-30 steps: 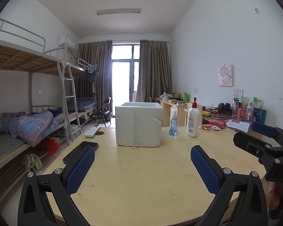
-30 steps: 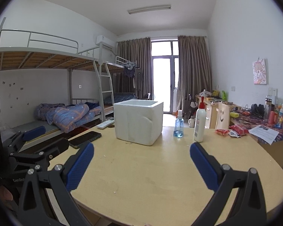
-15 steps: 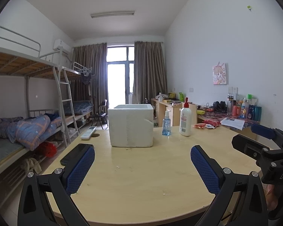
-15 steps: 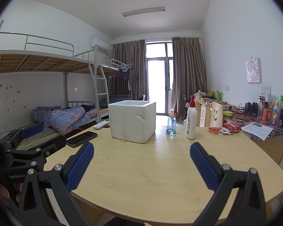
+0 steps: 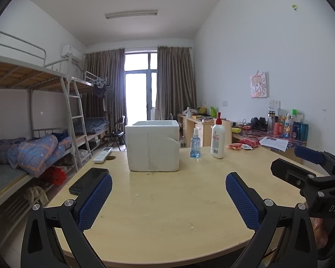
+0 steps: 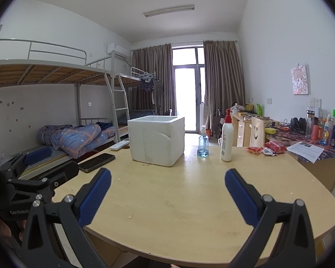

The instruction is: Organize soft objects

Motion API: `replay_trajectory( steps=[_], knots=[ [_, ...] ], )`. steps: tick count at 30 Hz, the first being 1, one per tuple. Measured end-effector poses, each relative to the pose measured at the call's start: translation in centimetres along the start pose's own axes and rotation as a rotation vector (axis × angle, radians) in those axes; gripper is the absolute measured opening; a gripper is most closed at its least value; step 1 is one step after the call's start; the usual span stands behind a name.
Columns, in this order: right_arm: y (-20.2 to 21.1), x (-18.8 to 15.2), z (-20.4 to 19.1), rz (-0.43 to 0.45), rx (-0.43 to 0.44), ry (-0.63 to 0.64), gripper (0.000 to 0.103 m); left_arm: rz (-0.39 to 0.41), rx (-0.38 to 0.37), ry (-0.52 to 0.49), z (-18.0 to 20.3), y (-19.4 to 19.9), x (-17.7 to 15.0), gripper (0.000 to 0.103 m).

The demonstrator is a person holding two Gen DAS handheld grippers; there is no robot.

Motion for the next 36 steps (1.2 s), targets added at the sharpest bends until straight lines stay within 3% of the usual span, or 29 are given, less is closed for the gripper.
replay_trajectory(
  steps=[36],
  knots=[
    [-0.37, -0.45, 0.33, -0.011, -0.006, -0.001, 0.103, -0.016, -0.003, -0.008, 0.14, -0.22, -0.17, 0.102]
  ],
)
Point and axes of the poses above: each gripper's, at about its wrist camera, not at the fingertips, and y roughly against the way its jaws point, z to its right, x to its top, the point moved 6 cm from there along -y, roughly the way its jaws point, and after that the axes turned 3 degrees about -x, right-handed, at the moved point
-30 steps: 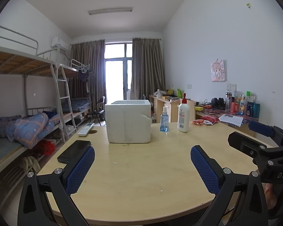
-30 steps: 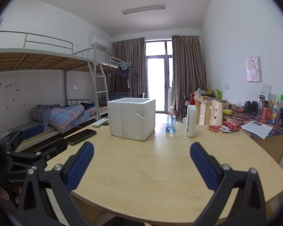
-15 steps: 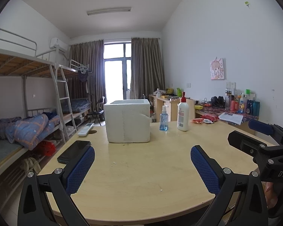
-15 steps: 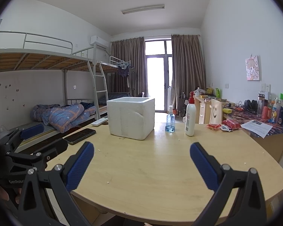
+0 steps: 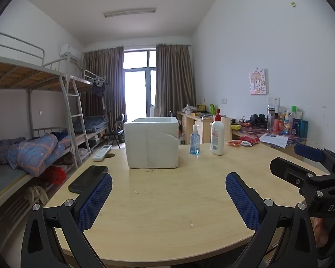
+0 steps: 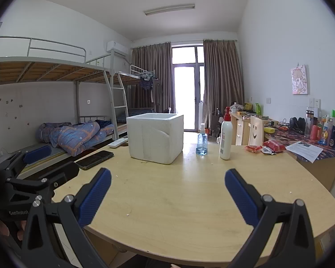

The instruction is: Organize soft objects

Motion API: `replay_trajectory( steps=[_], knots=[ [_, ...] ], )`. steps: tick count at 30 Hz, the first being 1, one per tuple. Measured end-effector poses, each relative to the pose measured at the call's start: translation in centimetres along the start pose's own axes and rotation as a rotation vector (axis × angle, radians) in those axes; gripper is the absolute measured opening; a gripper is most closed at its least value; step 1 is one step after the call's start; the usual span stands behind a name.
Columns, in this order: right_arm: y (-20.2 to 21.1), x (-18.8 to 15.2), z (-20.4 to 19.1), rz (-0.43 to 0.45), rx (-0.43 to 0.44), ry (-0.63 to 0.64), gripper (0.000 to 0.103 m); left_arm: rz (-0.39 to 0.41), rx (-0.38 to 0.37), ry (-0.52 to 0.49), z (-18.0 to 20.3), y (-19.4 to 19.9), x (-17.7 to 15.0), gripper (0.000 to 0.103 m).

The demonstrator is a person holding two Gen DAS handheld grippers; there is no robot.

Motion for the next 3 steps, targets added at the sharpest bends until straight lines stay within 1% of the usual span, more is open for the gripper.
replay_trajectory(
  steps=[3],
  knots=[
    [0.01, 0.0, 0.11, 0.001, -0.004, -0.002, 0.103, 0.002, -0.004, 0.001, -0.04, 0.07, -0.02, 0.102]
  ],
)
Point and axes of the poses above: each gripper's, at about its wrist camera, not at the fingertips, and y roughly against the way its jaws point, z to its right, x to its top, the point moved 6 cm from there along -y, roughly the way its jaws point, and after that the axes turned 3 degrees about -x, right-handed, at the moved point
